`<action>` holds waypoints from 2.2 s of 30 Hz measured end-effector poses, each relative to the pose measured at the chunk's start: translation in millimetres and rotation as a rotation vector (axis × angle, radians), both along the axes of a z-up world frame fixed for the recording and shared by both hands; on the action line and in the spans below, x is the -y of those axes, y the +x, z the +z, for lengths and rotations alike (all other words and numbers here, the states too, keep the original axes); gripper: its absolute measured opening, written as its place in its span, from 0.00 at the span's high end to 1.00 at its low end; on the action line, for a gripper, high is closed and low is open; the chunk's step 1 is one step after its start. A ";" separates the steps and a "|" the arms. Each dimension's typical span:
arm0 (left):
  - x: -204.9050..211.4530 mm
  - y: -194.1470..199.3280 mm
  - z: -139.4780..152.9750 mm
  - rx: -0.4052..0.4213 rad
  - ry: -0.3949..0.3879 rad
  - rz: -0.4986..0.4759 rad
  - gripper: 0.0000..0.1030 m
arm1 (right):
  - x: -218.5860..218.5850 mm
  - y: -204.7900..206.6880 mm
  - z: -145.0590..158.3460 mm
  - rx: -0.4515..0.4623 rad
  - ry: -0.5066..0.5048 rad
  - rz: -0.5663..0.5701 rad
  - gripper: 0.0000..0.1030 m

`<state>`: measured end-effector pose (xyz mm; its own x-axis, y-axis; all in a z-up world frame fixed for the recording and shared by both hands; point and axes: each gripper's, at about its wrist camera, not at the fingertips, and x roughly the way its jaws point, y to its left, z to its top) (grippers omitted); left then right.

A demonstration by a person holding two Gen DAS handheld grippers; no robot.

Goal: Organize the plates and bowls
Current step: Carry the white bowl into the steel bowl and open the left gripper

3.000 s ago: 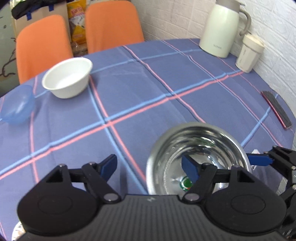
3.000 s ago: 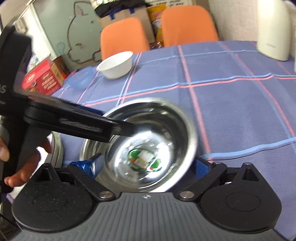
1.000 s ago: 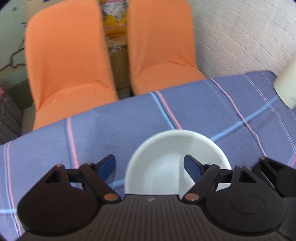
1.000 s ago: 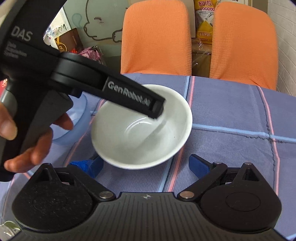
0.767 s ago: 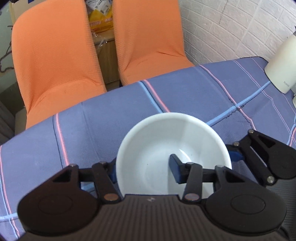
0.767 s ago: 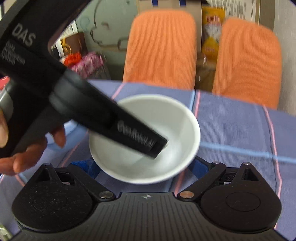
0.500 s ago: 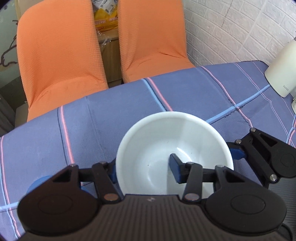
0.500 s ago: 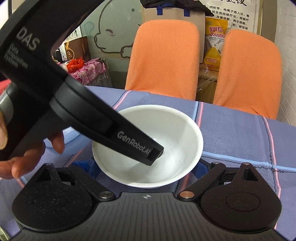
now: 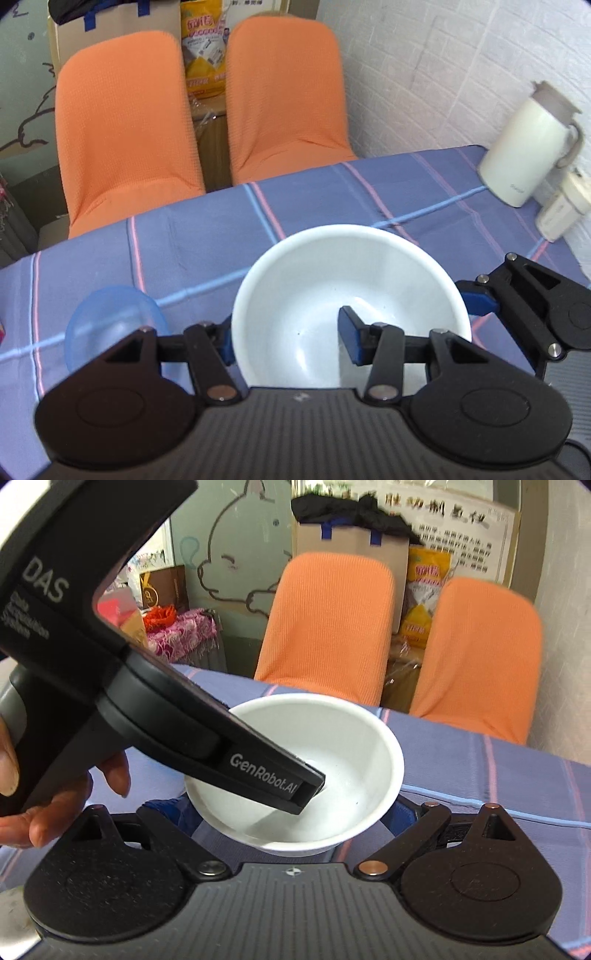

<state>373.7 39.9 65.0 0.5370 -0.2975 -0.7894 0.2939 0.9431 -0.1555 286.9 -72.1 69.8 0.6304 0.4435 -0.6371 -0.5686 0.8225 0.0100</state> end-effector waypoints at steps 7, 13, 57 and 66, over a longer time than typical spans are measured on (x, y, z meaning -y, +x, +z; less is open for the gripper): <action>51.3 -87.4 2.6 0.011 -0.026 -0.081 0.53 | 42.4 -84.2 16.3 0.025 -0.020 -0.026 0.18; 92.7 -145.7 -10.6 0.008 -0.019 -0.158 0.53 | 78.0 -147.0 8.1 -0.004 -0.018 -0.090 0.18; 92.6 -195.3 -18.9 0.104 -0.018 -0.100 0.23 | 172.7 -197.9 -47.0 -0.037 0.165 -0.319 0.17; 87.1 -189.9 -19.7 0.101 -0.022 -0.075 0.23 | 181.8 -195.7 -47.4 -0.066 0.218 -0.343 0.17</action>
<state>183.7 -47.2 45.2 0.5892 -0.3569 -0.7249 0.3791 0.9144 -0.1420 91.3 -254.0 22.4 0.7257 0.3440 -0.5958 -0.2544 0.9388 0.2322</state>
